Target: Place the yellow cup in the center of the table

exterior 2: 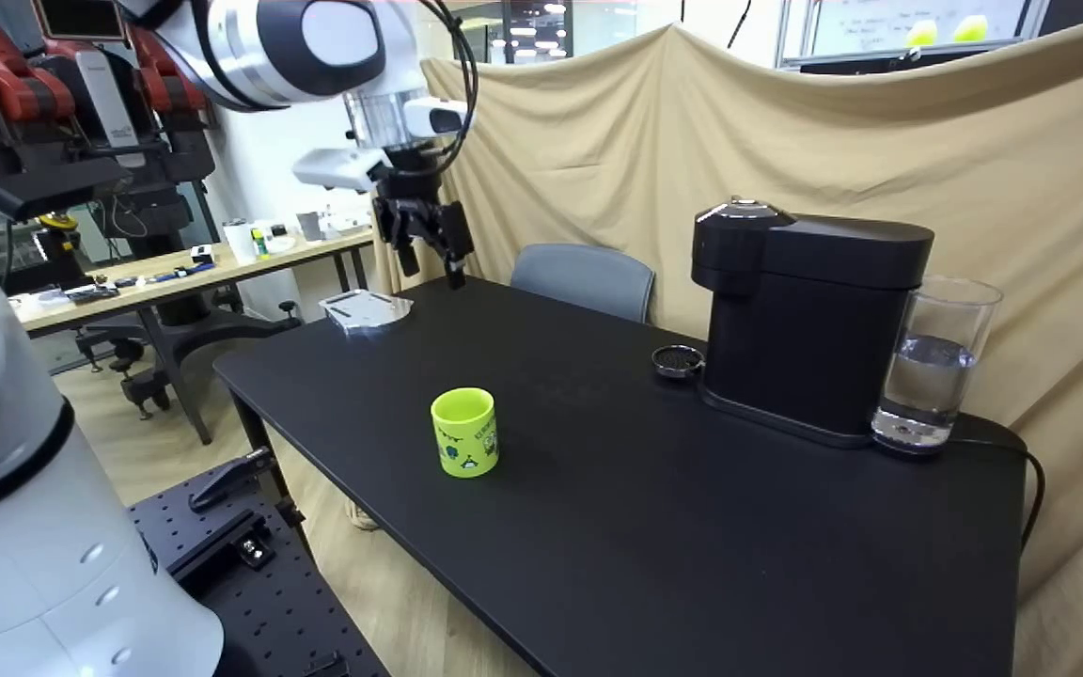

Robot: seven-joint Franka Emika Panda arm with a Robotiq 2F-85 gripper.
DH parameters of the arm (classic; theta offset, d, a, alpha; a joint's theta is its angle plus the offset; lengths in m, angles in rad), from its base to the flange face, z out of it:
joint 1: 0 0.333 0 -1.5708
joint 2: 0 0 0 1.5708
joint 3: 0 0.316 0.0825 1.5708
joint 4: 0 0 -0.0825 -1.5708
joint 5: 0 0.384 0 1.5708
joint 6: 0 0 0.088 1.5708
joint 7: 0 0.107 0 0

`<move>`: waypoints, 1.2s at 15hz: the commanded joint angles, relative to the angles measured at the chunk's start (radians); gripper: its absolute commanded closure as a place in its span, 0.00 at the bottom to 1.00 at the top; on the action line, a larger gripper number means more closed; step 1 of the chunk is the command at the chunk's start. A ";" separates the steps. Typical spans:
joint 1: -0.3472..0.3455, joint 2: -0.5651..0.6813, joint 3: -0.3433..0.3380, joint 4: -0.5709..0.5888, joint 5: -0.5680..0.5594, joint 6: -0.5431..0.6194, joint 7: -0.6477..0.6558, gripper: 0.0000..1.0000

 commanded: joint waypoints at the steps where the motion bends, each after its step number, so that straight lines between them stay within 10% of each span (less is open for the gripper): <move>1: 0.073 0.030 -0.048 -0.071 0.080 0.038 -0.176 0.00; 8: 0.059 0.040 -0.034 -0.065 0.044 0.035 -0.175 0.00; 18: 0.010 0.364 -0.044 -0.018 -0.007 0.275 -0.171 0.00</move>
